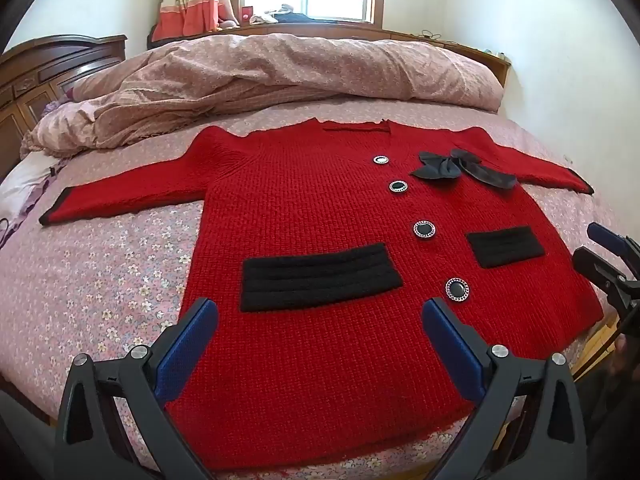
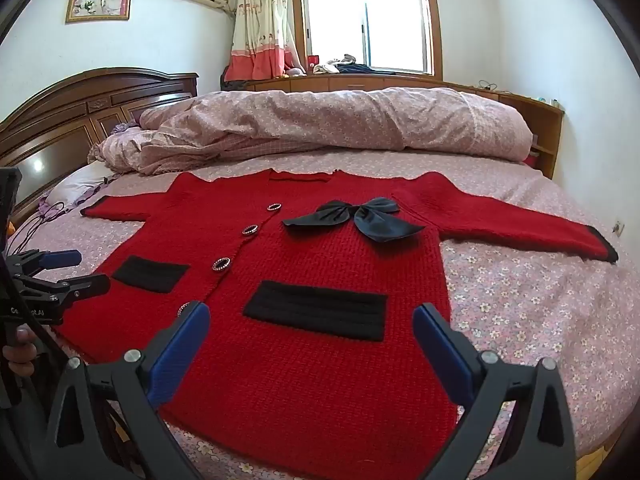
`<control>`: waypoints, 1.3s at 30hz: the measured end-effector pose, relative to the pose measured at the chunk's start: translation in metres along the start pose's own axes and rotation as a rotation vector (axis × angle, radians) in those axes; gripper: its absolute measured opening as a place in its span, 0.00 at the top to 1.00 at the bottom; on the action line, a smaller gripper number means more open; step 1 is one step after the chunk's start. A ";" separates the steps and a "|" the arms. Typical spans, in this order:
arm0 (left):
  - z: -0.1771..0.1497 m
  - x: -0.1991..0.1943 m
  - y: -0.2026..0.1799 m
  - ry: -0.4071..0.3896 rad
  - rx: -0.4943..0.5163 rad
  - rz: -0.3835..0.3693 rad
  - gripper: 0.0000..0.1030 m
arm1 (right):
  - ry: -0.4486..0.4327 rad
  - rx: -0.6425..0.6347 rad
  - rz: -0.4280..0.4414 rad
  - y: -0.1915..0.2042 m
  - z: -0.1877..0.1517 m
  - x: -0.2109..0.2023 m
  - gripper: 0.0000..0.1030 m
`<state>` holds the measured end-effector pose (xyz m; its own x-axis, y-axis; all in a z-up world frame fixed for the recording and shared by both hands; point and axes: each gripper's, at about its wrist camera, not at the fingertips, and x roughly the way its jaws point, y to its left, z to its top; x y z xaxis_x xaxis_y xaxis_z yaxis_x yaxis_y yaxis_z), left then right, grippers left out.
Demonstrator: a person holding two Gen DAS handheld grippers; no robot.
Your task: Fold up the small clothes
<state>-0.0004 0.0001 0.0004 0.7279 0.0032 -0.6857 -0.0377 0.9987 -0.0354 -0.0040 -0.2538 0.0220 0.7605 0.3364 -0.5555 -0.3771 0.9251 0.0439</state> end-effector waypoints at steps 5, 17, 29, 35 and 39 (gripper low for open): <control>-0.001 -0.002 0.000 -0.002 -0.003 -0.002 0.04 | 0.000 -0.001 0.001 0.001 0.000 0.000 0.00; 0.004 -0.002 -0.005 0.003 0.001 -0.006 0.04 | -0.003 0.006 -0.005 0.001 0.002 -0.001 0.00; 0.002 -0.001 -0.001 -0.005 0.000 -0.001 0.04 | 0.012 -0.026 0.016 0.009 0.001 0.001 0.00; 0.003 0.000 0.001 -0.002 0.000 0.002 0.04 | 0.012 -0.030 0.016 0.009 0.002 0.002 0.00; 0.003 0.000 0.002 -0.003 0.002 0.000 0.04 | 0.014 -0.028 0.013 0.010 0.001 0.004 0.00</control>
<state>0.0018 0.0021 0.0025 0.7299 0.0031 -0.6835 -0.0364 0.9987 -0.0343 -0.0045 -0.2432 0.0213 0.7477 0.3461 -0.5668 -0.4019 0.9152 0.0286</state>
